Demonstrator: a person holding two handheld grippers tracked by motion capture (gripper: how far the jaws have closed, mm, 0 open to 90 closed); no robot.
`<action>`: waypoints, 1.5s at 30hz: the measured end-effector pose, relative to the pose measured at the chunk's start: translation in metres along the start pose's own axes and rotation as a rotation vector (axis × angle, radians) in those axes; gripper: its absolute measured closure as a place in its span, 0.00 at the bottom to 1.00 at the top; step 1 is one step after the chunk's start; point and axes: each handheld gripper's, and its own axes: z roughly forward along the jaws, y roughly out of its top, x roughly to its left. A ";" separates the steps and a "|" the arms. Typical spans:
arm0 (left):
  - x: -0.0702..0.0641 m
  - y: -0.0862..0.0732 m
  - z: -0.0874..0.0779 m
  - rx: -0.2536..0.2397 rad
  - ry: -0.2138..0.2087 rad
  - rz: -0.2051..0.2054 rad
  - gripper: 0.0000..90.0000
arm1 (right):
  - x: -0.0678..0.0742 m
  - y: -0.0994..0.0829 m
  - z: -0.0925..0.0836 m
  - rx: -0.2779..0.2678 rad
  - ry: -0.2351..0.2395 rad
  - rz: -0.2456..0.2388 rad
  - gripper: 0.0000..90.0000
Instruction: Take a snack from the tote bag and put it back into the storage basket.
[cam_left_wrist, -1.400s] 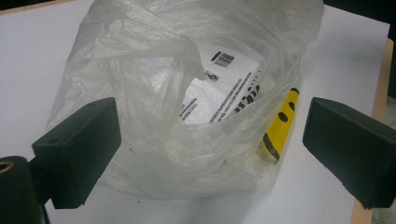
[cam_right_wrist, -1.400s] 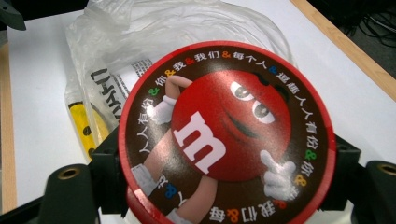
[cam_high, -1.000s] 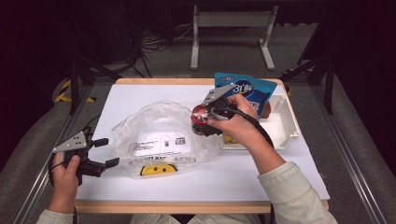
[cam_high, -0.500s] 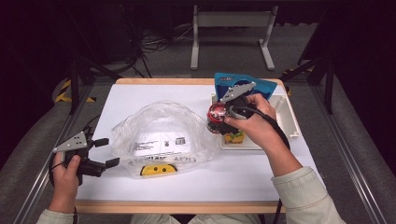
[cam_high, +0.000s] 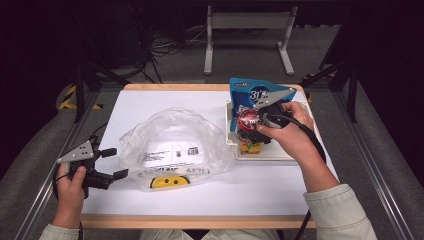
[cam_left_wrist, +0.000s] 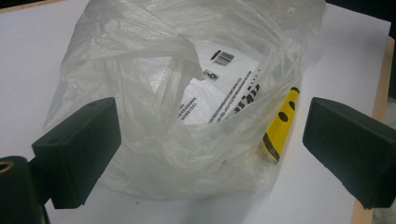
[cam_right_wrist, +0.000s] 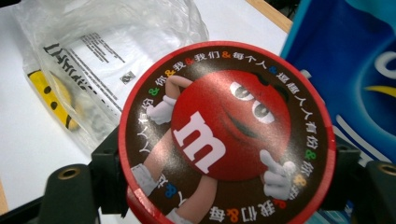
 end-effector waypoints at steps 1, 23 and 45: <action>0.000 0.000 0.000 0.000 0.000 -0.001 0.05 | 0.000 0.000 0.000 0.000 0.000 0.000 0.28; -0.001 -0.002 -0.002 0.001 0.006 -0.008 0.05 | -0.030 -0.030 -0.026 0.034 -0.079 0.057 0.28; -0.001 -0.002 -0.002 0.003 0.004 -0.009 0.05 | -0.057 -0.067 -0.026 0.075 -0.118 0.106 0.28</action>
